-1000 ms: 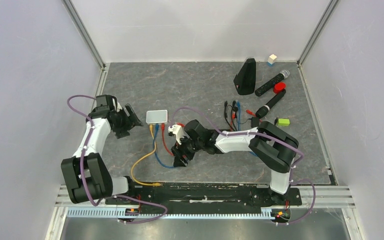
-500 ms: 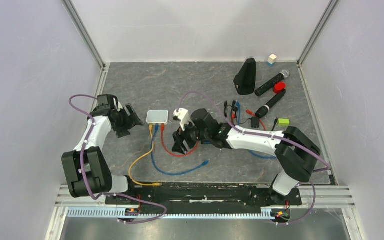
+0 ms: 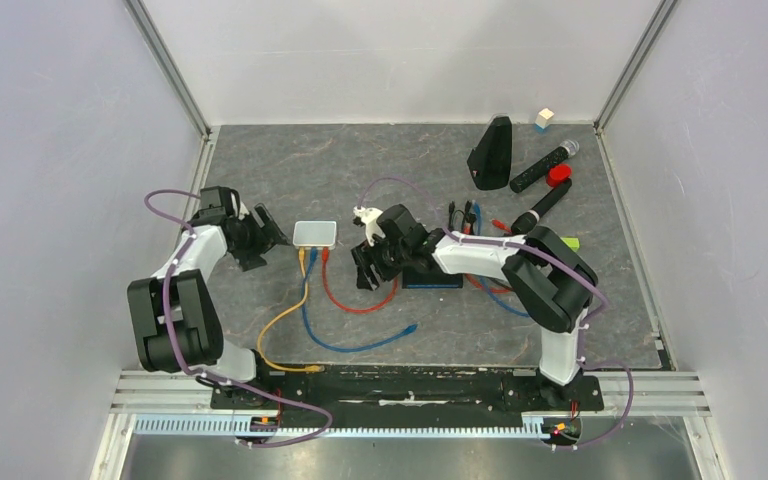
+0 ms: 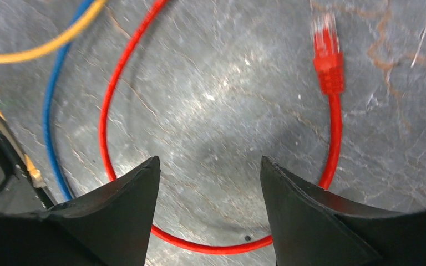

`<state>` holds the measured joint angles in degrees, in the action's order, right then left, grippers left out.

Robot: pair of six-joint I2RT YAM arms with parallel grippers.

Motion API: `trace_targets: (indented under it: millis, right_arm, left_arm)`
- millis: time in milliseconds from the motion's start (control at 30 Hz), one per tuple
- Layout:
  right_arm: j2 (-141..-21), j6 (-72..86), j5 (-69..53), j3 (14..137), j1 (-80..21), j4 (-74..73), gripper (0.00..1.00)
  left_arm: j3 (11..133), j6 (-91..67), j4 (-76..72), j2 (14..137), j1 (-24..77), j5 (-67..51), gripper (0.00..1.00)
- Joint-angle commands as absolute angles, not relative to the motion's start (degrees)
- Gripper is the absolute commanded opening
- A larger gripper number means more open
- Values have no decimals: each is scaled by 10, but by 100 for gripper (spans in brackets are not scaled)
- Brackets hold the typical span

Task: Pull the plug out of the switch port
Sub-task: Move the switch port to the center of the board.

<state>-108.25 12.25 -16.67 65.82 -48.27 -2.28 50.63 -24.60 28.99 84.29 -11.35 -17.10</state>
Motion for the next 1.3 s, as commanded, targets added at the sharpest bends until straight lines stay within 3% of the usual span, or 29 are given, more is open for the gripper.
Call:
trace_targets:
  millis: [0,567,700,1000,1267]
  right_arm:
    - [-1093,103,-162,681,-481,-59,68]
    - [-973,82,-263,482,-551,-90,67]
    - [-964,88,-302,492,-561,-88,66]
    - [-924,60,-184,630,-535,-129,72]
    - [-1014,74,-103,674,-494,-139,69]
  left_arm:
    - [511,-266,257,847,-109,-186,86]
    - [524,-276,217,906,-94,-189,86]
    - [515,-277,209,912,-88,-192,86]
    - [513,-272,208,909,-80,-191,86]
    - [508,-271,209,901,-80,-191,86]
